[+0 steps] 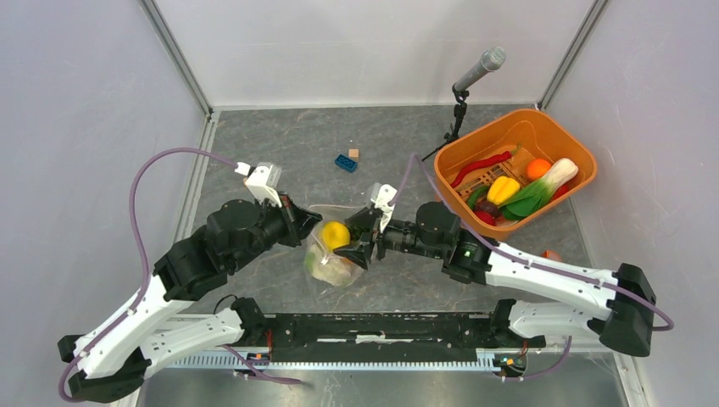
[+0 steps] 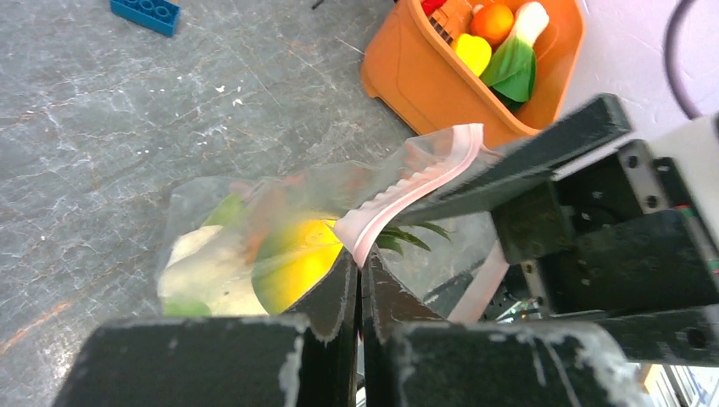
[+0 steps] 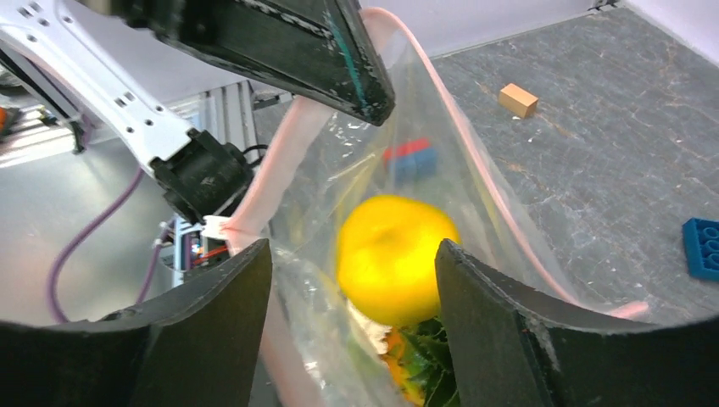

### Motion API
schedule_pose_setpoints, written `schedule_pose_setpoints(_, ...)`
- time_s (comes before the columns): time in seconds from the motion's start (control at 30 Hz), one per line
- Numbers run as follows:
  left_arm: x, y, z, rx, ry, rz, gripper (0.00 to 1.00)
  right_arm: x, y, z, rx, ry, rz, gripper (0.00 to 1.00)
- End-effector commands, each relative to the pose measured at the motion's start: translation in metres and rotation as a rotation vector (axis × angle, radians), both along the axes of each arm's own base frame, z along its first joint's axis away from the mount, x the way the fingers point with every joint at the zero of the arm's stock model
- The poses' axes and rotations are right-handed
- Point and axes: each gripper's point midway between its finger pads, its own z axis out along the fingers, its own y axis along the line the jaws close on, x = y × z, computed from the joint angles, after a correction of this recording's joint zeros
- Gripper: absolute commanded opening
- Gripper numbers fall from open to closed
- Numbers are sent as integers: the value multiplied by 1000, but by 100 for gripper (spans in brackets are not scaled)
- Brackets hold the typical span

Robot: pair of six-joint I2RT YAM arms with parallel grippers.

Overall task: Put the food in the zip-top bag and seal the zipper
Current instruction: Place the fake fruit in the zipper food storage bag, then move the bin to the center of the board.

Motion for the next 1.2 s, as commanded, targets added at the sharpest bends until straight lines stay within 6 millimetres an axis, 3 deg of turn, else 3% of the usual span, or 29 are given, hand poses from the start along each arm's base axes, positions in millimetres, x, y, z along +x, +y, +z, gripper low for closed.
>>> schedule_pose_setpoints(0.0,16,13,27,-112,-83,127,2,-9,-13,39,65,-53,20,68)
schedule_pose_setpoints(0.13,20,21,18,-100,-86,174,2,-8,-18,45,46,-57,3,47)
schedule_pose_setpoints(0.2,21,22,11,-75,-77,183,2,-14,-19,51,57,-63,31,42)
schedule_pose_setpoints(0.37,22,9,1,-36,-47,138,2,-19,-38,74,159,-98,2,65)
schedule_pose_setpoints(0.47,22,4,3,-40,-56,116,2,2,-64,78,165,-120,-170,73)
schedule_pose_setpoints(0.63,22,-1,0,-32,-48,95,2,59,-129,64,63,-103,-634,76)
schedule_pose_setpoints(0.87,20,-4,-2,-35,-40,79,2,94,-204,42,-95,-99,-1027,76)
schedule_pose_setpoints(1.03,19,-6,-3,-37,-38,71,2,123,-248,23,-196,-39,-1167,76)
schedule_pose_setpoints(1.17,19,-7,-3,-42,-36,66,2,147,-263,-12,-285,38,-1171,75)
